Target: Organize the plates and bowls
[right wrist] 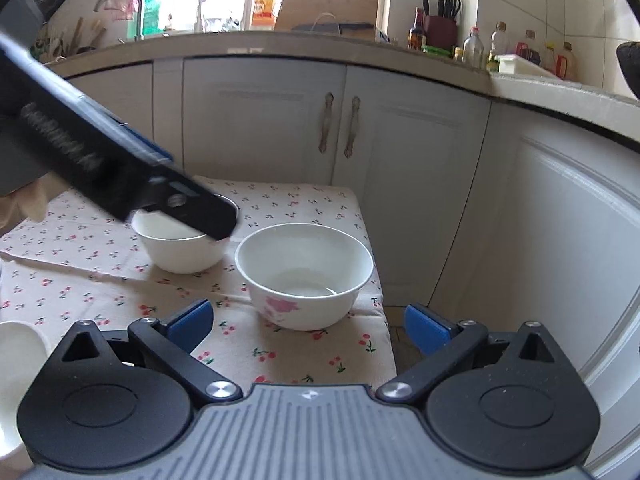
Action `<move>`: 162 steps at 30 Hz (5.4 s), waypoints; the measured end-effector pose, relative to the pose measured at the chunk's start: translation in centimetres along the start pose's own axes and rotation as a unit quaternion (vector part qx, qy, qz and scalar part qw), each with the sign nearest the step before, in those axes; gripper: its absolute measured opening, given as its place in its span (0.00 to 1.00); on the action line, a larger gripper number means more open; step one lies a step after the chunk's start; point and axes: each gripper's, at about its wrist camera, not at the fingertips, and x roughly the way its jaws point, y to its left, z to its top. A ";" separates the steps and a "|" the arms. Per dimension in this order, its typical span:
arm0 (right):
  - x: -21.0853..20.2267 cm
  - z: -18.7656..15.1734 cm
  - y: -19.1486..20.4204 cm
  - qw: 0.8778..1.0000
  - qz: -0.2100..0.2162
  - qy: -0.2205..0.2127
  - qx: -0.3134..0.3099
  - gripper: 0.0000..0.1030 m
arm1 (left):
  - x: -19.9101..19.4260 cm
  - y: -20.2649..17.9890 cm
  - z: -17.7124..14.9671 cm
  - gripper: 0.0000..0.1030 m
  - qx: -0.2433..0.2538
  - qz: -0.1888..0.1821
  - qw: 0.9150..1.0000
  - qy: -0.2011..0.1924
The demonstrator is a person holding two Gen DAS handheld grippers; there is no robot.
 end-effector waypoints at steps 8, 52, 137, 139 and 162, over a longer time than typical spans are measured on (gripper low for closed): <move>3.0 0.3 -1.2 1.000 0.015 0.017 0.019 1.00 | 5.9 1.6 2.8 0.96 -0.021 -0.025 0.998 0.053; 5.3 0.6 -1.0 0.999 0.031 0.013 0.001 0.84 | 13.5 2.2 4.9 0.62 -0.019 -0.081 0.981 0.178; -11.2 -1.6 12.8 0.982 0.167 0.013 -0.092 0.87 | -9.0 1.2 -10.3 0.62 -0.044 -0.043 0.988 0.140; -11.0 -1.7 12.7 0.981 0.169 0.019 -0.092 0.87 | -8.9 1.1 -10.6 0.62 -0.041 -0.043 0.988 0.142; -10.0 -2.6 12.9 0.976 0.189 0.056 -0.090 0.87 | -8.1 0.0 -11.7 0.66 0.003 -0.032 0.988 0.150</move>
